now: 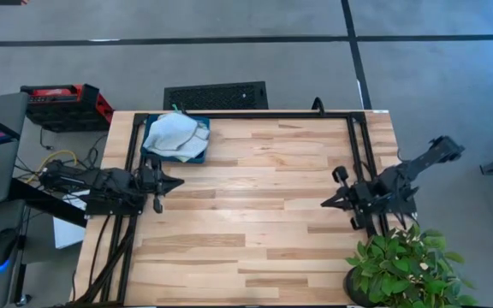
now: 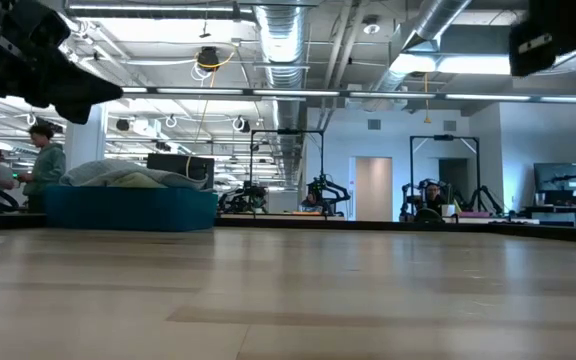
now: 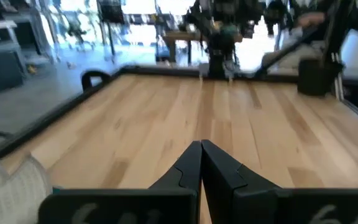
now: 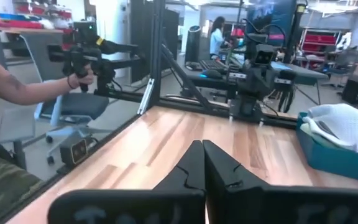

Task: Fold microfiber towels
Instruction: Return to Home Position

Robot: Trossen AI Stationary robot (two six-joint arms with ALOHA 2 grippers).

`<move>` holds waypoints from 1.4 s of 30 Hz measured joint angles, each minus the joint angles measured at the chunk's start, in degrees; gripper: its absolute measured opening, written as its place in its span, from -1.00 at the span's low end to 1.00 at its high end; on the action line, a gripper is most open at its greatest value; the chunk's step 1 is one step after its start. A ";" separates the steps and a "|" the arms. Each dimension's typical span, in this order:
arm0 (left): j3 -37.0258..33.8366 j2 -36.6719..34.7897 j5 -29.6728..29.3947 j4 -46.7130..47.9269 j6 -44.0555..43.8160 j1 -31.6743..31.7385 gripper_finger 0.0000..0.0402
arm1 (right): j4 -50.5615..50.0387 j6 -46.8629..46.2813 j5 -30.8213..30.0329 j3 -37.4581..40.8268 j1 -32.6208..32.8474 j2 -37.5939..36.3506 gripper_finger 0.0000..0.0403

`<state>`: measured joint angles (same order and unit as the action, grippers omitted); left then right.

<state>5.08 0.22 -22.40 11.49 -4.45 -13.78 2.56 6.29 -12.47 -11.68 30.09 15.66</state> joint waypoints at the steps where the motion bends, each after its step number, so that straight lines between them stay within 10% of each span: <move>1: -0.26 0.01 -0.38 -1.13 0.03 0.01 -1.00 | 0.83 0.05 -0.04 1.36 -0.28 -0.91 -0.95; 15: -0.33 0.01 -0.83 -1.66 -0.74 0.02 -1.00 | 0.17 0.22 0.35 11.29 -6.19 -13.21 -0.93; 42: -0.20 0.03 -0.39 -0.02 -8.64 0.00 -1.00 | 0.12 7.23 0.42 11.34 -11.85 -12.19 -0.86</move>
<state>4.89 0.25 -22.79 11.47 -13.09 -13.78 2.68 13.52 -12.05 -0.34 18.24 3.46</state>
